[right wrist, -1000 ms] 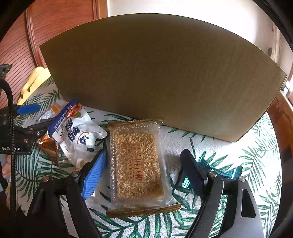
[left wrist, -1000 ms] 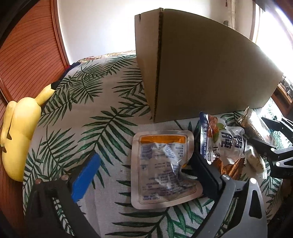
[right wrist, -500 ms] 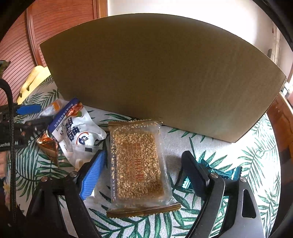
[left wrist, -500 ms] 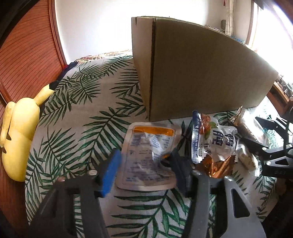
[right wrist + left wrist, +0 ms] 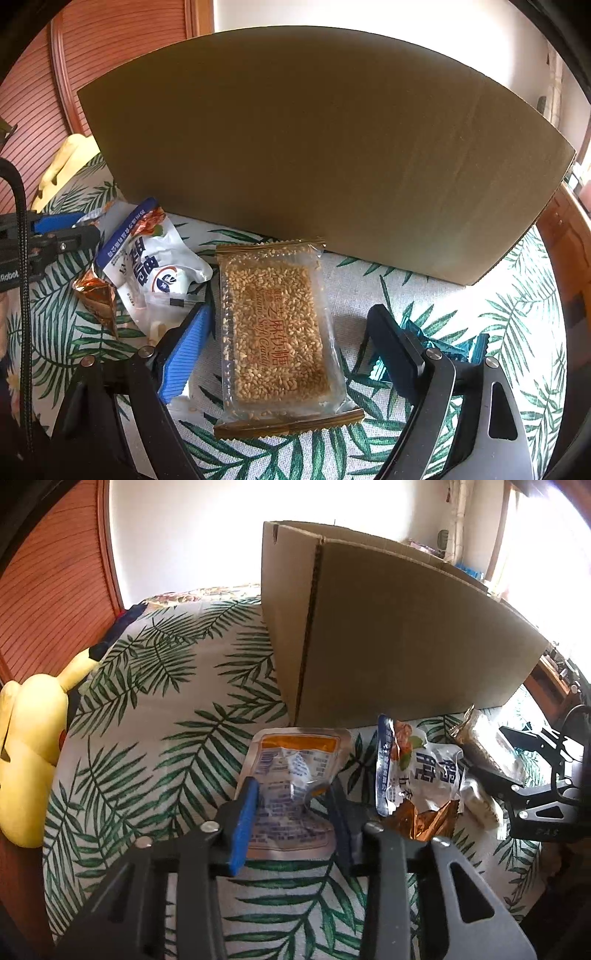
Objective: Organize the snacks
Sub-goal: 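Grasp the clear orange-label pouch with the left tool while the right tool grasps the grain bar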
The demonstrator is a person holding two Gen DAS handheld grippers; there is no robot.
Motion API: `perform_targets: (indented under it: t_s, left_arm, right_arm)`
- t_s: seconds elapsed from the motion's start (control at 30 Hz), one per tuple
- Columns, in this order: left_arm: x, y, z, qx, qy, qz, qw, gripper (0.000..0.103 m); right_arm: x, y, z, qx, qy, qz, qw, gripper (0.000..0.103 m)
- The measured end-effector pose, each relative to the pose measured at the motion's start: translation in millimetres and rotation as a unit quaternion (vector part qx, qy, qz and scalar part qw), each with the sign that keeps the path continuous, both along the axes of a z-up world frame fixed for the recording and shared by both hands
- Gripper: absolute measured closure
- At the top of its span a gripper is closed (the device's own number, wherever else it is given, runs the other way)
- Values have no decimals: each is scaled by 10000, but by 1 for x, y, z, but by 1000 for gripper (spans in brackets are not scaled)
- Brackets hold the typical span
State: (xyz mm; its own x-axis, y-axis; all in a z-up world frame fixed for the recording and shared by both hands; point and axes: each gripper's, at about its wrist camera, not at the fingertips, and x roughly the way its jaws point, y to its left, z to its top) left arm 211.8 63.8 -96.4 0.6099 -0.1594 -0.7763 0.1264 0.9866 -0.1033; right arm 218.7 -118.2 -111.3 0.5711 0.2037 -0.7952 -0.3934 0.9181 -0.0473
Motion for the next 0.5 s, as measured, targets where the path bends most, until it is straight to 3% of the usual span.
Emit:
perform_targets:
  t_s: [0.1, 0.2, 0.5]
  left_arm:
    - [-2, 3, 5, -58, -21, -9, 10000, 71]
    - [-7, 5, 12, -30, -137, 19, 9999, 82]
    - [-20, 8, 23, -296, -297, 10, 9991, 82]
  right_arm:
    - [0, 0, 0, -3, -3, 2, 10000, 15]
    - [0, 1, 1, 1, 3, 2, 10000, 15]
    - [-1, -4, 1, 73, 18, -20, 10000, 19]
